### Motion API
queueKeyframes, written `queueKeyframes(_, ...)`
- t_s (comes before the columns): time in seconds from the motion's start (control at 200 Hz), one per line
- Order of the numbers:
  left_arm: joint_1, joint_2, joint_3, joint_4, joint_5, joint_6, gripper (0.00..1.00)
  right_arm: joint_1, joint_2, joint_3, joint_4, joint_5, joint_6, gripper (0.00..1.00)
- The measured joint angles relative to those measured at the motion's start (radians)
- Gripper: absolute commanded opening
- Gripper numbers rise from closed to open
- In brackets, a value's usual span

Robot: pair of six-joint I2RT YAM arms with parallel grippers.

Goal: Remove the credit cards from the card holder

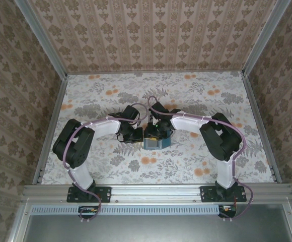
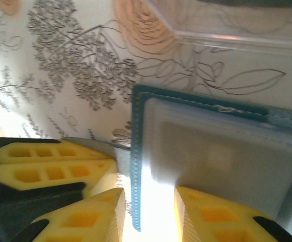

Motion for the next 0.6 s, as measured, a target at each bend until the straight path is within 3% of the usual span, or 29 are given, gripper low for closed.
queueKeyframes(0.46, 0.0, 0.0, -0.001, 0.001, 0.002, 0.0, 0.1, 0.013, -0.022, 0.042, -0.189, 0.189, -0.034, 0.56)
queueKeyframes(0.6, 0.0, 0.0, -0.002, 0.008, 0.005, 0.0, 0.1, 0.021, -0.033, 0.053, -0.261, 0.267, -0.054, 0.58)
